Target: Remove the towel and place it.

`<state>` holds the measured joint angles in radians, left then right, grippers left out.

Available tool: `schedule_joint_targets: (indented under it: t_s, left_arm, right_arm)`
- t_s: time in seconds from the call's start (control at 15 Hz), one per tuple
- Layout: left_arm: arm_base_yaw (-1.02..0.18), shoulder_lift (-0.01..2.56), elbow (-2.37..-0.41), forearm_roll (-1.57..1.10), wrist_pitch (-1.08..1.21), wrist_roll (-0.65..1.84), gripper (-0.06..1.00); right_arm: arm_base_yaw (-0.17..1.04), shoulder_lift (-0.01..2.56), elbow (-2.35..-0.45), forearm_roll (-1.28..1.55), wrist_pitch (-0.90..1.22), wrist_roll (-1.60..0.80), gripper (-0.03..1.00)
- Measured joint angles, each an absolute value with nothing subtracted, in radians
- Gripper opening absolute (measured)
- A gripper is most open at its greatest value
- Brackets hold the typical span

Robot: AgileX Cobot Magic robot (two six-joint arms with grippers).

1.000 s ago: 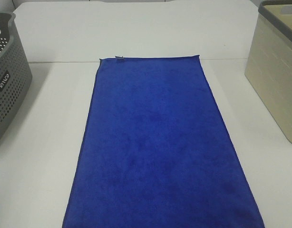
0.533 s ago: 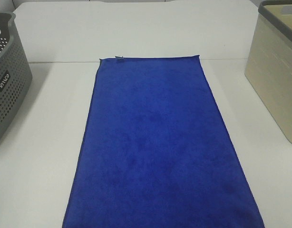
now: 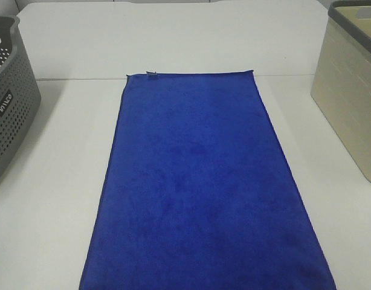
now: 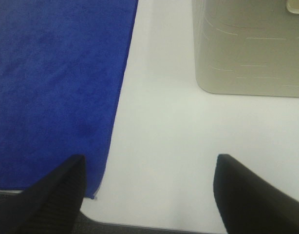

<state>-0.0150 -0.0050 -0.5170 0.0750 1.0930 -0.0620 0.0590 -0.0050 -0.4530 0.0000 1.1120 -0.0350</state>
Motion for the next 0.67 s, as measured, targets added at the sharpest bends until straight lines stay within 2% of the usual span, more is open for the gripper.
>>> schedule_joint_targets:
  t_s: [0.67]
  left_arm:
    - [-0.008,-0.005,-0.517,0.011,1.084,-0.057,0.69]
  right_arm:
    - [0.059,-0.005,-0.453,0.012,1.112,-0.036,0.73]
